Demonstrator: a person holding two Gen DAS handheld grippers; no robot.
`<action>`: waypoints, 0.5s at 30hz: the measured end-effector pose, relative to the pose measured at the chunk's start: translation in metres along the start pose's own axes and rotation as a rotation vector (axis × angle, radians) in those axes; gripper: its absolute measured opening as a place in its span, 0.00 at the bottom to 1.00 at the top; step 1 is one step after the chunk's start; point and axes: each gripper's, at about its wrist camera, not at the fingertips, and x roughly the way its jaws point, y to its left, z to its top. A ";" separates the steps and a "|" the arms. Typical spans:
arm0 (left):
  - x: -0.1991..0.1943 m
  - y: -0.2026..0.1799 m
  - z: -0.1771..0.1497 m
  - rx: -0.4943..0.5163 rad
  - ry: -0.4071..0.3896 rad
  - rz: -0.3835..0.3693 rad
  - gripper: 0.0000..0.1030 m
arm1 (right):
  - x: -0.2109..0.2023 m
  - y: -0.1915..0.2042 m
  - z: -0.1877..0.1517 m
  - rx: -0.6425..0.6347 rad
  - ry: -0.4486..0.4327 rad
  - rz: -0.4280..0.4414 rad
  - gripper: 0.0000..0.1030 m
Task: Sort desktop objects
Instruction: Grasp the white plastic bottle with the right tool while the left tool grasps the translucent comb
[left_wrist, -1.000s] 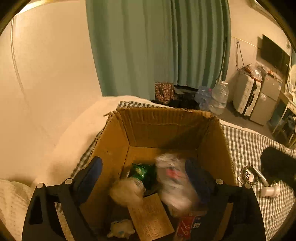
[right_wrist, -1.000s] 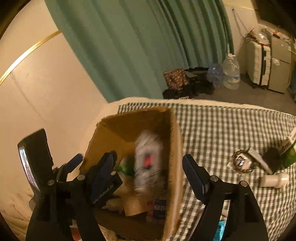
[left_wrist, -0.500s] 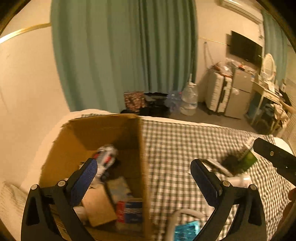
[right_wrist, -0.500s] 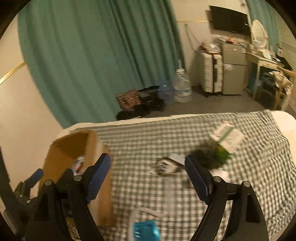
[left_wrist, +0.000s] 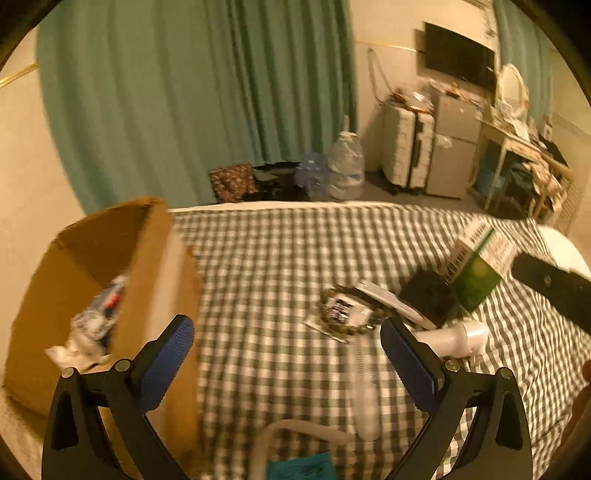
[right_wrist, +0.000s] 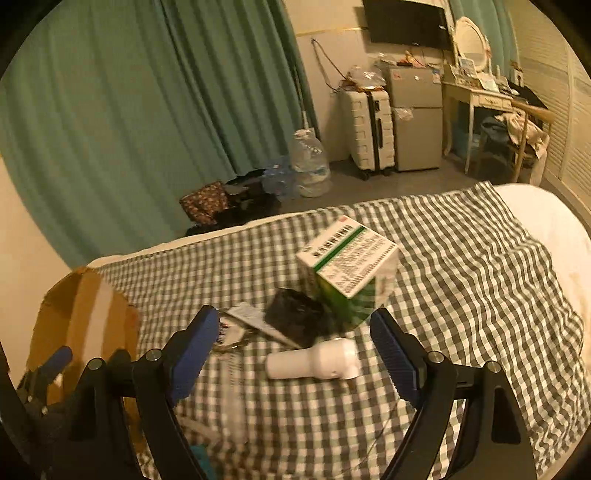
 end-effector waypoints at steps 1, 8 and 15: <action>0.004 -0.005 -0.002 0.007 0.002 -0.007 1.00 | 0.005 -0.005 -0.001 0.011 0.006 -0.001 0.81; 0.040 -0.028 -0.034 0.009 0.021 -0.081 1.00 | 0.026 -0.036 -0.012 0.067 0.022 -0.048 0.82; 0.050 -0.032 -0.033 0.043 0.069 -0.132 1.00 | 0.042 -0.064 -0.026 0.120 0.074 -0.106 0.82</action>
